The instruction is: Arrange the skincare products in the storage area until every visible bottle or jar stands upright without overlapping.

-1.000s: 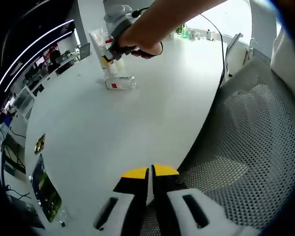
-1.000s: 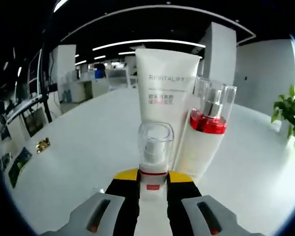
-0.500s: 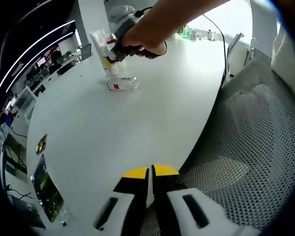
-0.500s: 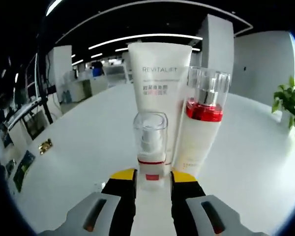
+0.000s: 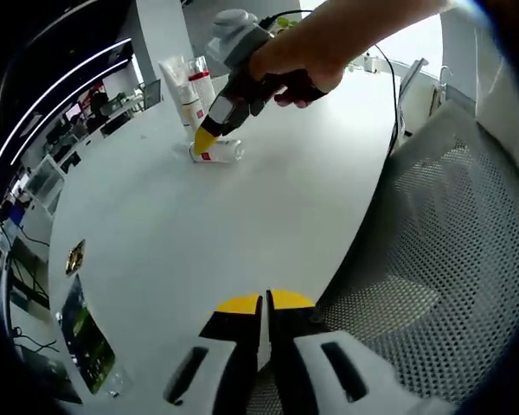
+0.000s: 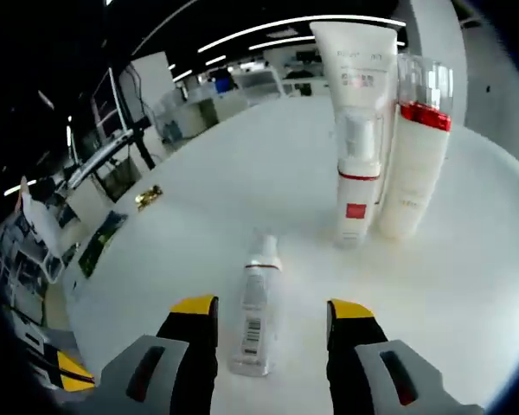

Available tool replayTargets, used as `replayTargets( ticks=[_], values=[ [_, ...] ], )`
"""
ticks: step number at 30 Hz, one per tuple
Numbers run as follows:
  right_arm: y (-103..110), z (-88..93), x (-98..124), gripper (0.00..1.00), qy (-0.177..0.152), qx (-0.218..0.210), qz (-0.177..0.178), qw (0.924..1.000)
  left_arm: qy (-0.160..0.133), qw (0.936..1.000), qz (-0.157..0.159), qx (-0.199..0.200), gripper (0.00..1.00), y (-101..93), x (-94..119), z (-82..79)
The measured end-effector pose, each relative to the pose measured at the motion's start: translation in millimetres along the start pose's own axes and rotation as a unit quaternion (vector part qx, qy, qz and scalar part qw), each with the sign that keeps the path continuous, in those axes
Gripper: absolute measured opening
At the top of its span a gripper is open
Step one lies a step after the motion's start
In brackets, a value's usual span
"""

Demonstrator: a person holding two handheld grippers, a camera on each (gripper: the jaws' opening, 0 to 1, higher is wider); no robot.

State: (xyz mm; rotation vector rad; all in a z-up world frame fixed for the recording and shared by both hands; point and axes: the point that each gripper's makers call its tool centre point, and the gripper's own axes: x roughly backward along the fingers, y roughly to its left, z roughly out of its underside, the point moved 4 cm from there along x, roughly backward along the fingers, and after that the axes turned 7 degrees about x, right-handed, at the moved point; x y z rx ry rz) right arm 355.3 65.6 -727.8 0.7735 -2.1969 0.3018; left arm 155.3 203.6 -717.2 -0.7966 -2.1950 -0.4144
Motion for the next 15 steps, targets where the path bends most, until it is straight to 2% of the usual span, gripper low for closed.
replayTargets(
  ticks=[2,4,5,6,7,9,10,12,15],
  values=[
    [2,1.8,-1,0.39,0.017,0.053,0.002,0.9985,-0.005,1.0000,0.001,0.008,0.00,0.4,1,-1.8],
    [9,5.5,-4,0.40,0.031,0.074,-0.016,0.9967,-0.012,0.9998,0.003,0.013,0.00,0.2,3,-4.6],
    [12,6.7,-5,0.39,0.040,0.103,-0.020,0.9937,-0.021,0.9997,0.002,0.015,0.00,0.7,4,-7.6],
    [12,7.9,-4,0.35,0.048,0.125,-0.017,0.9908,-0.031,0.9994,0.000,0.015,0.00,1.3,6,-10.7],
    [15,10.1,-3,0.26,0.058,0.140,-0.020,0.9883,-0.045,0.9988,-0.001,0.021,0.00,2.1,8,-14.7],
    [17,15.9,-2,0.25,0.074,0.113,-0.024,0.9906,-0.046,0.9986,0.001,0.027,0.00,2.6,10,-16.4],
    [17,15.9,-2,0.23,0.068,0.097,-0.020,0.9927,-0.045,0.9986,0.003,0.028,0.00,2.2,10,-17.1],
    [16,17.9,0,0.22,0.070,0.108,-0.022,0.9914,-0.050,0.9984,0.005,0.027,0.00,1.0,10,-19.2],
    [26,25.6,8,0.19,0.078,0.047,-0.054,0.9943,-0.056,0.9978,0.012,0.035,0.00,0.7,12,-22.1]
  ],
)
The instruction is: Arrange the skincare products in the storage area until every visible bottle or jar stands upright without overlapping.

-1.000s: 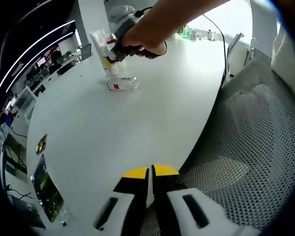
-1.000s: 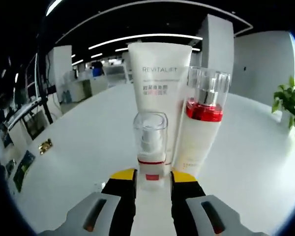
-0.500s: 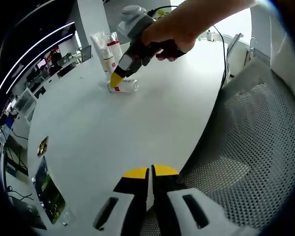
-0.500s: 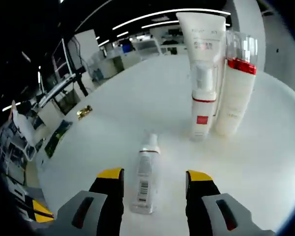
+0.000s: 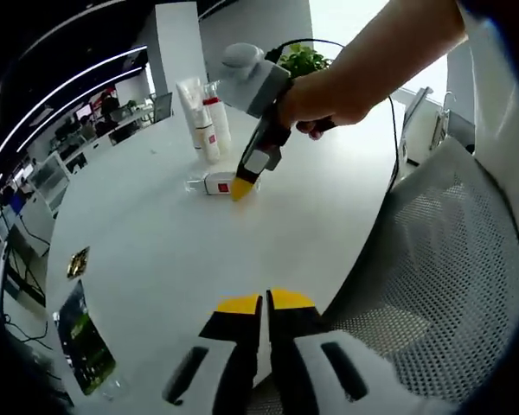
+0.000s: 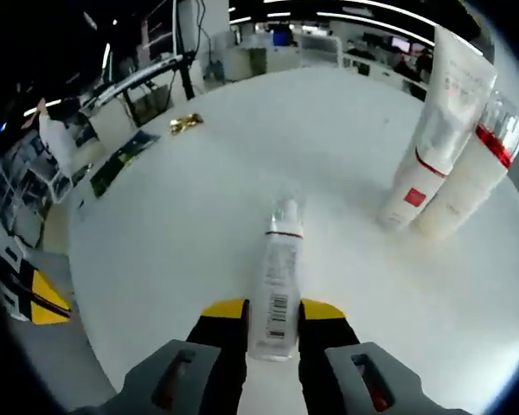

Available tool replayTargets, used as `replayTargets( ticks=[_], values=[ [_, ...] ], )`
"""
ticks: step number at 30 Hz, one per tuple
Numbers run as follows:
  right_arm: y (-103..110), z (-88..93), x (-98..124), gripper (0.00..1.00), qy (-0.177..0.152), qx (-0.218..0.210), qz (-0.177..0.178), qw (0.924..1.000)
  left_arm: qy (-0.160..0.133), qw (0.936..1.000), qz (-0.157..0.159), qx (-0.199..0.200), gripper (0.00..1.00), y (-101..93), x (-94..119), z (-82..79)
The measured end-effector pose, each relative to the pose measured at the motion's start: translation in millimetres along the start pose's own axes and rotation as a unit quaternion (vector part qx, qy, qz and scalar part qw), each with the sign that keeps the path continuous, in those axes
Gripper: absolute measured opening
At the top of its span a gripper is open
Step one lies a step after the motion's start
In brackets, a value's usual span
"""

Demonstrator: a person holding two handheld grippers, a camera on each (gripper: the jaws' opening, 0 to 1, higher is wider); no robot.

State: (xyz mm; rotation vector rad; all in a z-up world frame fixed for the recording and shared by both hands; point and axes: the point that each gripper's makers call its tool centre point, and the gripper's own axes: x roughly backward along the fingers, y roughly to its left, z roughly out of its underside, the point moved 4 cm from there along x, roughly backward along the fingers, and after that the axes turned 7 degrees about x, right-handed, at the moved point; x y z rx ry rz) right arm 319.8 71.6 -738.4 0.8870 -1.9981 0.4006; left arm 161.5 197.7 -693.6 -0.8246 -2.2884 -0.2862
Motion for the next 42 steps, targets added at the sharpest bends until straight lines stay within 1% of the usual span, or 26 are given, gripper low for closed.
replayTargets(
  ticks=[4,7,9,11,12,13,15,16,17,19,21,23,24,25,26,28,29,30,31,35,36,37,39,40,41,42],
  values=[
    [11,5.2,11,0.18,-0.026,-0.061,-0.026,0.9975,-0.026,0.9995,0.016,0.009,0.00,-2.8,6,-9.9],
    [25,10.8,24,0.18,-0.047,-0.089,-0.046,0.9939,-0.043,0.9978,0.028,0.041,0.00,-1.7,7,-15.4],
    [36,13.8,32,0.18,-0.072,-0.120,-0.071,0.9876,-0.062,0.9947,0.032,0.075,0.00,2.6,10,-21.2],
    [49,13.9,41,0.18,-0.106,-0.154,-0.105,0.9766,-0.083,0.9884,0.038,0.121,0.01,8.6,15,-27.8],
    [59,12.1,47,0.18,-0.130,-0.175,-0.134,0.9666,-0.093,0.9843,0.039,0.145,0.02,12.7,17,-30.9],
    [65,11.2,52,0.18,-0.142,-0.184,-0.150,0.9608,-0.100,0.9813,0.044,0.158,0.04,13.9,18,-33.1],
    [76,9.9,60,0.18,-0.164,-0.187,-0.171,0.9534,-0.114,0.9731,0.069,0.188,0.13,11.6,20,-38.6],
    [86,9.9,67,0.18,-0.170,-0.189,-0.201,0.9461,-0.120,0.9650,0.097,0.212,0.17,6.3,21,-42.6],
    [90,10.1,70,0.18,-0.175,-0.184,-0.203,0.9458,-0.120,0.9595,0.106,0.232,0.22,4.9,22,-44.0],
    [105,8.2,80,0.18,-0.187,-0.171,-0.239,0.9372,-0.127,0.9560,0.118,0.237,0.24,5.9,24,-46.4],
    [112,3.8,91,0.18,-0.213,-0.155,-0.255,0.9306,-0.124,0.9463,0.130,0.269,0.25,7.4,26,-47.2],
    [125,-1.5,104,0.18,-0.231,-0.161,-0.299,0.9119,-0.122,0.9318,0.151,0.307,0.27,8.6,27,-49.8],
    [122,-0.7,104,0.18,-0.237,-0.155,-0.278,0.9180,-0.120,0.9249,0.177,0.314,0.27,5.8,30,-51.6],
    [122,-2.0,109,0.18,-0.236,-0.167,-0.299,0.9093,-0.136,0.9124,0.183,0.340,0.28,8.8,32,-56.7],
    [122,-4.7,113,0.18,-0.249,-0.180,-0.311,0.8994,-0.144,0.9063,0.194,0.346,0.29,8.6,35,-59.8],
    [121,-2.8,116,0.18,-0.256,-0.175,-0.306,0.9001,-0.163,0.8883,0.231,0.362,0.31,6.0,41,-67.7],
    [123,-3.4,118,0.18,-0.258,-0.178,-0.317,0.8951,-0.162,0.8795,0.244,0.375,0.33,4.6,43,-69.3],
    [129,-3.9,122,0.18,-0.258,-0.180,-0.340,0.8864,-0.162,0.8737,0.254,0.382,0.33,3.4,44,-70.3],
    [131,-3.9,123,0.18,-0.258,-0.175,-0.345,0.8853,-0.161,0.8696,0.264,0.385,0.33,1.9,45,-70.6],
    [151,-3.6,134,0.18,-0.256,-0.149,-0.390,0.8716,-0.162,0.8544,0.278,0.408,0.30,2.9,48,-75.1],
    [154,-4.9,136,0.18,-0.260,-0.149,-0.400,0.8661,-0.170,0.8437,0.290,0.418,0.29,3.8,49,-78.0],
    [157,-6.0,139,0.18,-0.264,-0.149,-0.407,0.8616,-0.172,0.8259,0.304,0.443,0.29,4.8,50,-80.5],
    [159,-8.4,142,0.18,-0.272,-0.156,-0.416,0.8538,-0.179,0.8084,0.323,0.458,0.24,5.2,52,-83.7],
    [160,-10.5,144,0.18,-0.277,-0.164,-0.424,0.8467,-0.179,0.7966,0.337,0.469,0.20,4.4,53,-85.0],
    [159,-10.7,144,0.18,-0.277,-0.167,-0.421,0.8472,-0.181,0.7871,0.351,0.474,0.18,2.8,55,-86.5],
    [160,-12.2,146,0.18,-0.282,-0.172,-0.428,0.8412,-0.184,0.7788,0.357,0.482,0.17,2.2,55,-87.7]
  ],
)
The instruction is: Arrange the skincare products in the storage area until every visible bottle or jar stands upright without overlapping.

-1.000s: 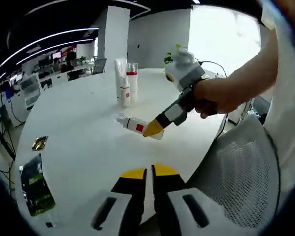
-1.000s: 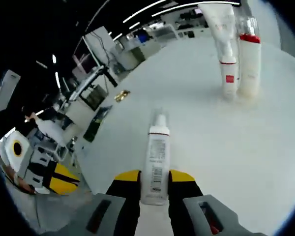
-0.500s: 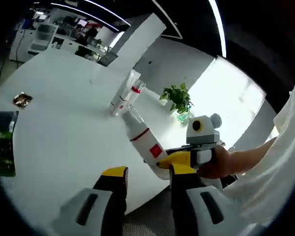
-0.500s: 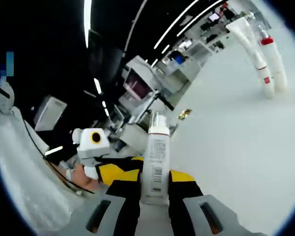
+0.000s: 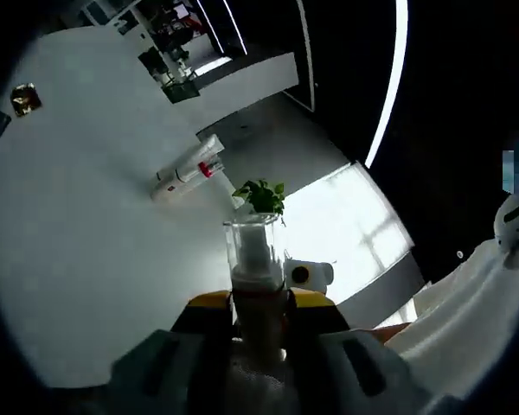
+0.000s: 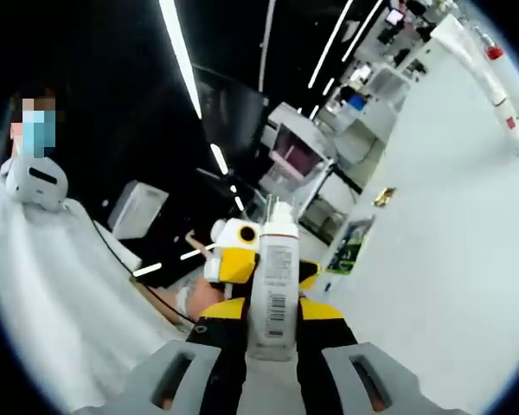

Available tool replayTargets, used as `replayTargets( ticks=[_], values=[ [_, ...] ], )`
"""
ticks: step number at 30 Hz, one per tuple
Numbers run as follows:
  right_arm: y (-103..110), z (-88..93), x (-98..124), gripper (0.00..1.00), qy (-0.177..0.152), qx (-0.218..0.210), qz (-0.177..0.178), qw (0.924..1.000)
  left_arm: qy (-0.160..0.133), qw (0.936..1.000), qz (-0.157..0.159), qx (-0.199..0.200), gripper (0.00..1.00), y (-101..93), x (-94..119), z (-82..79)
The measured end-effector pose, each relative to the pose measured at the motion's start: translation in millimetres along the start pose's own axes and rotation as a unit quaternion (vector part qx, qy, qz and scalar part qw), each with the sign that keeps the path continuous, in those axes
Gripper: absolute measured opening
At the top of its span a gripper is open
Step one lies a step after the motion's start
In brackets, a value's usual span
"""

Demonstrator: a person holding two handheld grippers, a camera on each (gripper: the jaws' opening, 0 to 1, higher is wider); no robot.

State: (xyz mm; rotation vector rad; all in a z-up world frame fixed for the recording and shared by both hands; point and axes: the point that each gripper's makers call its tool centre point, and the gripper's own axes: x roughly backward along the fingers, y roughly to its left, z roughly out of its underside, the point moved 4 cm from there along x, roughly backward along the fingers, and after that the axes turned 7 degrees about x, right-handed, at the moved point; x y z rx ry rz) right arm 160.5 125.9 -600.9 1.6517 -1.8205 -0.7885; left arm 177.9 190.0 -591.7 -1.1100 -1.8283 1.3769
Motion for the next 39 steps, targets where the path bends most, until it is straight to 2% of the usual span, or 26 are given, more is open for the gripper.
replayTargets(
  ticks=[4,8,11,12,14,16,17,18,19,21,23,25,27,28,30,32,36,37,38,39],
  values=[
    [4,-2.0,1,0.18,-0.015,-0.022,-0.018,0.9995,-0.006,0.9997,0.017,0.015,0.16,-2.7,-2,1.5],
    [5,-0.3,-1,0.19,-0.014,-0.034,-0.021,0.9991,-0.008,0.9999,0.011,0.009,0.16,-4.4,1,2.5],
    [-1,-3.4,-5,0.22,-0.012,-0.015,0.007,0.9998,-0.030,0.9993,-0.016,0.017,0.16,3.3,4,-3.6],
    [-7,-4.6,-5,0.22,-0.013,-0.007,0.028,0.9995,-0.041,0.9985,-0.029,0.019,0.16,7.1,6,-6.7],
    [-11,-4.9,-7,0.23,0.011,0.037,0.059,0.9976,-0.058,0.9965,-0.059,0.013,0.15,15.2,8,-11.7],
    [-15,-1.1,-9,0.24,0.056,0.075,0.090,0.9915,-0.071,0.9939,-0.083,0.017,0.15,22.0,10,-15.2],
    [-17,1.0,-9,0.25,0.077,0.095,0.107,0.9867,-0.081,0.9907,-0.107,0.019,0.15,27.8,13,-17.0],
    [-18,3.6,-11,0.26,0.102,0.124,0.126,0.9790,-0.083,0.9896,-0.116,0.021,0.15,30.1,13,-17.2],
    [-17,5.0,-13,0.28,0.113,0.144,0.131,0.9743,-0.082,0.9893,-0.118,0.027,0.16,31.8,14,-16.8],
    [-21,11.9,-14,0.30,0.153,0.172,0.169,0.9583,-0.087,0.9871,-0.129,0.036,0.16,36.7,14,-17.8],
    [-24,12.7,-15,0.29,0.166,0.203,0.199,0.9441,-0.100,0.9834,-0.145,0.043,0.16,41.0,16,-19.8],
    [-24,10.6,-18,0.27,0.165,0.218,0.219,0.9366,-0.101,0.9825,-0.145,0.059,0.16,43.0,16,-18.5],
    [-24,11.3,-19,0.24,0.169,0.219,0.231,0.9326,-0.110,0.9814,-0.144,0.063,0.16,43.0,16,-18.8],
    [-26,11.3,-19,0.24,0.177,0.228,0.241,0.9267,-0.109,0.9823,-0.141,0.058,0.16,42.5,16,-18.8],
    [-28,8.2,-17,0.19,0.168,0.223,0.257,0.9254,-0.120,0.9800,-0.144,0.067,0.16,43.8,15,-20.2],
    [-28,5.1,-14,0.18,0.164,0.227,0.261,0.9237,-0.129,0.9813,-0.129,0.064,0.16,41.7,12,-19.7],
    [-26,1.8,-9,0.14,0.164,0.239,0.264,0.9199,-0.123,0.9843,-0.110,0.064,0.16,39.8,11,-18.4],
    [-27,-1.3,-8,0.14,0.156,0.236,0.267,0.9215,-0.118,0.9856,-0.106,0.058,0.16,39.9,11,-17.7],
    [-24,-5.2,-11,0.14,0.134,0.227,0.255,0.9305,-0.081,0.9891,-0.096,0.076,0.17,37.2,6,-7.0],
    [-24,-5.4,-11,0.14,0.137,0.220,0.255,0.9316,-0.062,0.9910,-0.098,0.066,0.17,37.0,3,-1.3]
  ],
)
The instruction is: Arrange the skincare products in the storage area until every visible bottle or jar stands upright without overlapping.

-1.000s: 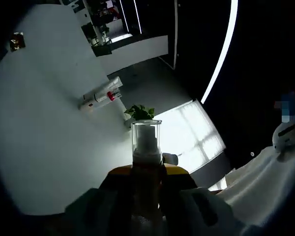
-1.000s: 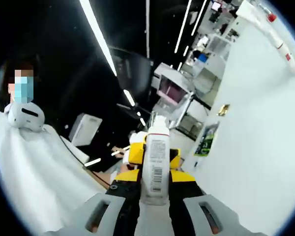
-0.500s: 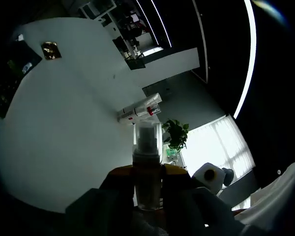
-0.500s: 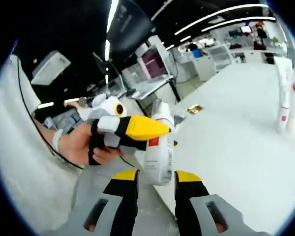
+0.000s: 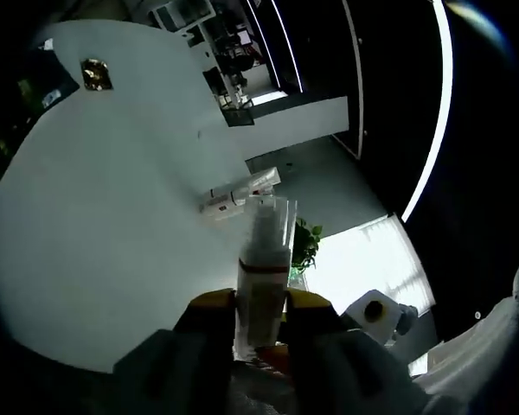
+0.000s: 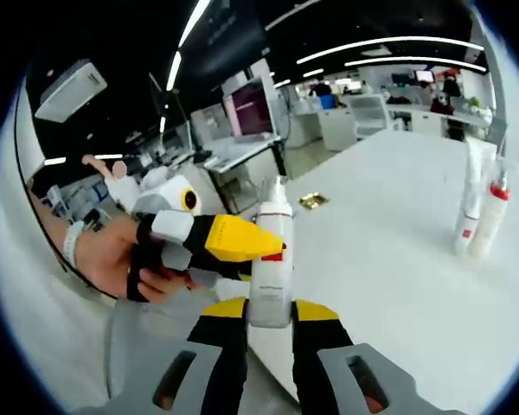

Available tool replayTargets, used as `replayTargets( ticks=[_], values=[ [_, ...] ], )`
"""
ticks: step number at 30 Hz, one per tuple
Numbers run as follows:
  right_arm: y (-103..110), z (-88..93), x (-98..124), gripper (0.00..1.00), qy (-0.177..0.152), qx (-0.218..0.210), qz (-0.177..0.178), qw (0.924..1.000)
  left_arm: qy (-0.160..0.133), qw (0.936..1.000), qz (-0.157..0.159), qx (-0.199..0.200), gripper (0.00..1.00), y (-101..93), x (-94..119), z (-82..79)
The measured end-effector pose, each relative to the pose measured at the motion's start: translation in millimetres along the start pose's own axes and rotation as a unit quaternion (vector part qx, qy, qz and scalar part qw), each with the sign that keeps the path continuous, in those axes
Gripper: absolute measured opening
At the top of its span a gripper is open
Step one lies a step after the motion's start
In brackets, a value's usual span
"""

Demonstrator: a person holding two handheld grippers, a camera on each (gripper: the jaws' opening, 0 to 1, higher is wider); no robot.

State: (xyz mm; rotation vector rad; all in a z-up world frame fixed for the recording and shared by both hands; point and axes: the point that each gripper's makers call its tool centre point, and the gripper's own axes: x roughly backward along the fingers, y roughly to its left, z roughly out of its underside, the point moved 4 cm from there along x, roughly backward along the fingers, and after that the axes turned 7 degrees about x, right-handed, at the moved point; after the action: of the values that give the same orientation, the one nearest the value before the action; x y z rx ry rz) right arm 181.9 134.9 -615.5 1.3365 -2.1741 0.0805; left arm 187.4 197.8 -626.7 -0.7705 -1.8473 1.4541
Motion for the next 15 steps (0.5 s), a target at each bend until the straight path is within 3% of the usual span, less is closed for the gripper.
replayTargets(
  ticks=[1,2,5,8,13,15],
  values=[
    [-1.2,3.0,-2.8,0.14,0.016,0.012,0.003,0.9998,-0.039,0.9977,-0.016,-0.052,0.18,1.6,-2.3,-9.0],
    [-2.6,4.3,-3.1,0.14,0.022,0.015,0.002,0.9996,-0.025,0.9982,-0.024,-0.049,0.18,2.3,-1.5,-4.5],
    [-1.5,4.2,-3.1,0.14,0.017,0.017,-0.001,0.9997,-0.031,0.9992,-0.016,-0.020,0.16,4.3,0.2,-6.8],
    [0.8,5.5,-4.3,0.15,0.020,0.035,-0.001,0.9992,-0.029,0.9978,-0.023,-0.055,0.15,2.9,2.0,-5.9],
    [0.6,8.8,-4.6,0.20,0.025,0.020,-0.021,0.9993,-0.026,0.9975,-0.037,-0.054,0.15,6.1,1.6,-5.6],
    [-0.8,10.0,-1.6,0.25,0.033,0.031,-0.023,0.9987,-0.027,0.9943,-0.051,-0.089,0.15,7.4,3.2,-7.5]
  ],
)
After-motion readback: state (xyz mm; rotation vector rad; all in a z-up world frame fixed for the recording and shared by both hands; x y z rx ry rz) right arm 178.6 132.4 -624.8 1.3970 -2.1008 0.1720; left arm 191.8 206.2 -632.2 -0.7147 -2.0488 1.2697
